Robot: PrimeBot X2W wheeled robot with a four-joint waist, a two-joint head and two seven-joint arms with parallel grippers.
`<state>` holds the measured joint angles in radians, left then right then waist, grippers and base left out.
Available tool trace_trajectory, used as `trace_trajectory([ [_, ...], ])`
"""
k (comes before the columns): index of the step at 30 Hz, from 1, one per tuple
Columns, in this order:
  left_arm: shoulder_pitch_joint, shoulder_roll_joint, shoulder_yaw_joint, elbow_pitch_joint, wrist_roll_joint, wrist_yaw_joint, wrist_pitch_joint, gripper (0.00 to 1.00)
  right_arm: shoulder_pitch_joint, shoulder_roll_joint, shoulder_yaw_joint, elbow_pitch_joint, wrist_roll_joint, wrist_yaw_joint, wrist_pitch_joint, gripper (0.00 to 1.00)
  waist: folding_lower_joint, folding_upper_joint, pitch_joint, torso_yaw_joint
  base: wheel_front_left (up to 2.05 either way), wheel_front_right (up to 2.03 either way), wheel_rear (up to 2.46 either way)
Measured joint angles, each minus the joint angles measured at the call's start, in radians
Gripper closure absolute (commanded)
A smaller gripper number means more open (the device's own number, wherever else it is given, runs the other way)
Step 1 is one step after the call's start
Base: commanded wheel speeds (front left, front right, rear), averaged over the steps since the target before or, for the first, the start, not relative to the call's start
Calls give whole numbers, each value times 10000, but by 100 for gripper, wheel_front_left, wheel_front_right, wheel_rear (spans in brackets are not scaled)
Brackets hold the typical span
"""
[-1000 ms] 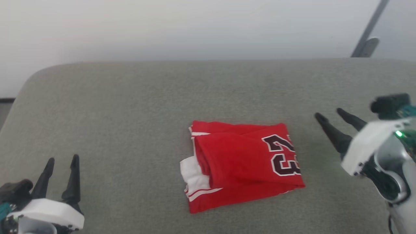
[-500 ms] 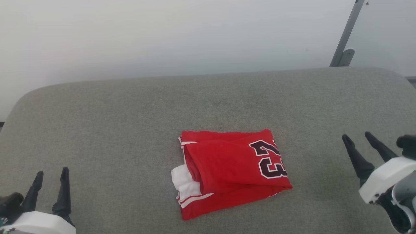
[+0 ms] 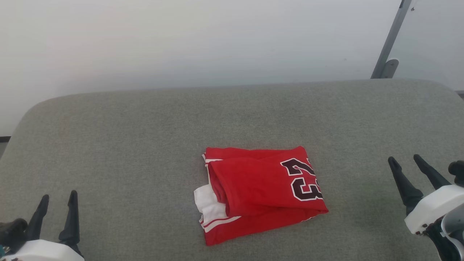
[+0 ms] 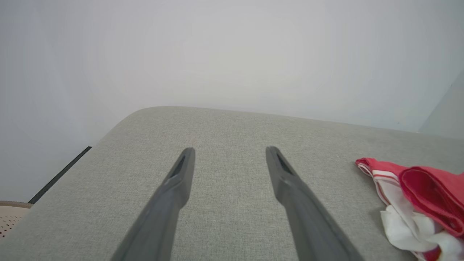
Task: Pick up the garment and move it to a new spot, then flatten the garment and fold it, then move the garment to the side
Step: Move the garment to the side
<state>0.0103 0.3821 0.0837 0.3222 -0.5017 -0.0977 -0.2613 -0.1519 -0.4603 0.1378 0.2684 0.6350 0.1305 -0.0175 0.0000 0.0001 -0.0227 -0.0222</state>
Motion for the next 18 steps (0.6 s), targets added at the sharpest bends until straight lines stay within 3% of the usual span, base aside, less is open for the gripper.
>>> trace_trajectory([
  [18, 12, -77, -173, 75, 102, -52, 2, 0, 87, 157, 196, -94, 121, 0, 416, 0, 0, 0, 32, 502, 0, 0, 0],
])
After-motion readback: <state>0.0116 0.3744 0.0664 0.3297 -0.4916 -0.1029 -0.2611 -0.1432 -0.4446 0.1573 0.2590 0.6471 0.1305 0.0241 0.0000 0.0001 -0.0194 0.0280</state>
